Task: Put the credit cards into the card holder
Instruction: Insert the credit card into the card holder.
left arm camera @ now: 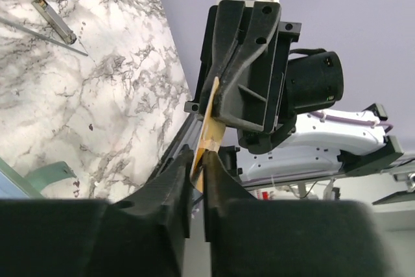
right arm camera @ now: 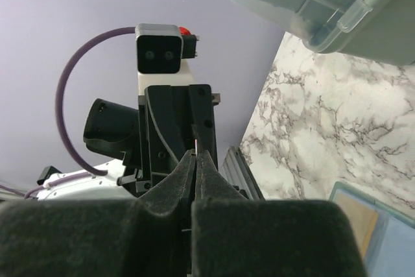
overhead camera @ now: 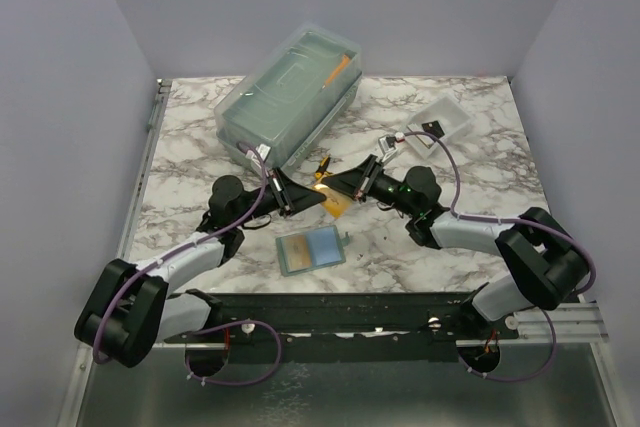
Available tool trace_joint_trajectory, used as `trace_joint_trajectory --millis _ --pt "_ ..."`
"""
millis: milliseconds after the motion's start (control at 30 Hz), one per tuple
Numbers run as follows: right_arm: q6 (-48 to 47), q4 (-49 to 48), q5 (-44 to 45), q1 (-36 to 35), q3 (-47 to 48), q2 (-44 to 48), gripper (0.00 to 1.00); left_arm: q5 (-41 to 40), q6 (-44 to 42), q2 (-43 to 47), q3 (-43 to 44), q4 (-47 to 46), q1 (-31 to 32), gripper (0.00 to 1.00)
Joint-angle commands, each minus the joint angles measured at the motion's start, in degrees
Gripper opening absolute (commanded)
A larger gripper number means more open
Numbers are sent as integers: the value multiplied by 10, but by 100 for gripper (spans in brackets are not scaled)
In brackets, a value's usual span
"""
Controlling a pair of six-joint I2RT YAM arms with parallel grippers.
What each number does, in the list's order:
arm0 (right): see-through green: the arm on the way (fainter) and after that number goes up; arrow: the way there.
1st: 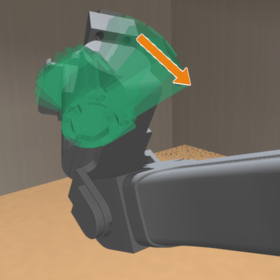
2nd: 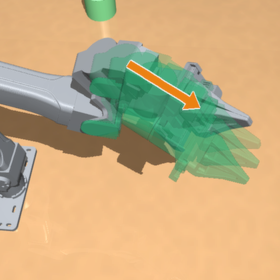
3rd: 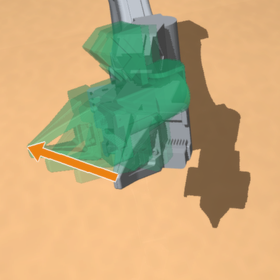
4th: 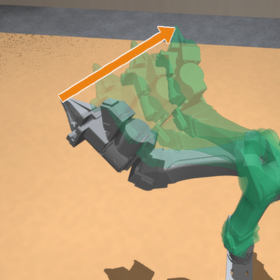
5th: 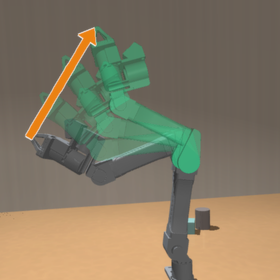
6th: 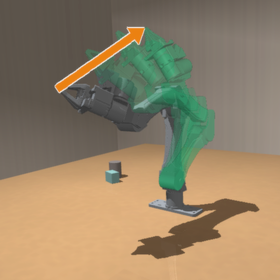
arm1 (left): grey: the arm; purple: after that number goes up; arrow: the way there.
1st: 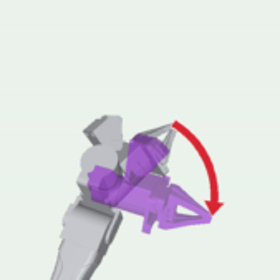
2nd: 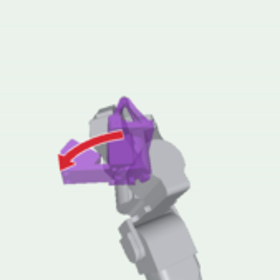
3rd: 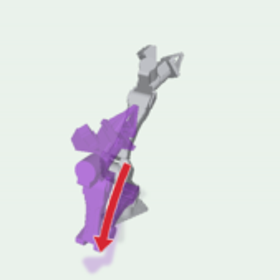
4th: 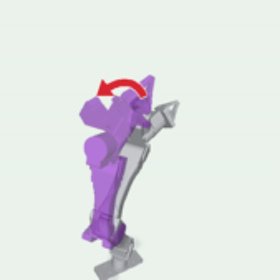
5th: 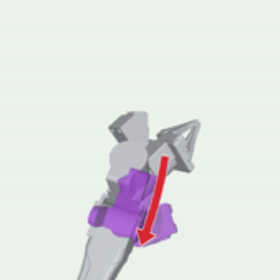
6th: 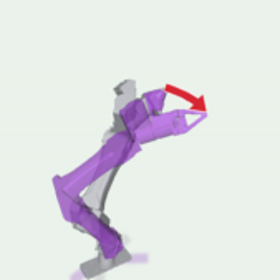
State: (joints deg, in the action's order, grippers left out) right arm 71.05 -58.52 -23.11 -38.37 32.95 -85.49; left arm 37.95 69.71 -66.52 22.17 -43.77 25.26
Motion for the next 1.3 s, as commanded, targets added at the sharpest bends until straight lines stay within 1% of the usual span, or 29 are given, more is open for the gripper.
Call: trace_joint_trajectory --millis 0,67,100,200,267,333,367,400,467,567,633,700,800,900,1000,1133,1267 --pt "5 -39 -18 -5 -6 0 0 1 -7 -26 12 -61 2 7" --pt "-9 -15 -16 -5 -6 11 3 9 -14 -29 11 -63 1 0" --pt "-22 5 -16 -4 -5 18 6 14 -21 -29 10 -63 2 0" --pt "-73 86 -19 -1 -2 45 30 36 -38 -30 10 -63 -1 0" --pt "-118 148 -36 6 4 61 49 65 -45 -39 15 -62 -4 0" --pt "-166 190 -76 20 4 72 61 104 -53 -50 25 -61 -6 0" --pt "-188 205 -101 27 1 76 66 123 -56 -55 29 -58 -8 0" --pt "-205 215 -129 36 -2 80 68 138 -59 -57 31 -52 -10 0" --pt "-228 211 -206 55 -10 83 70 158 -73 -54 36 -26 -16 0" --pt "-241 209 -308 63 -13 78 71 172 -111 -42 48 40 -24 0" --pt "-239 191 -355 63 -20 69 72 178 -135 -34 57 81 -25 0" --pt "-220 150 -387 63 -35 57 71 190 -144 -29 61 97 -26 0" --pt "-191 79 -427 63 -49 39 67 213 -155 -27 68 112 -26 0" --pt "-164 32 -447 62 -58 21 61 222 -167 -27 75 127 -26 0" --pt "-146 9 -450 63 -64 12 54 232 -174 -32 80 135 -26 0" --pt "-160 46 -403 62 -73 29 54 248 -179 -33 82 142 -26 0" --pt "-184 95 -380 63 -51 38 51 263 -179 -36 82 144 -25 0"
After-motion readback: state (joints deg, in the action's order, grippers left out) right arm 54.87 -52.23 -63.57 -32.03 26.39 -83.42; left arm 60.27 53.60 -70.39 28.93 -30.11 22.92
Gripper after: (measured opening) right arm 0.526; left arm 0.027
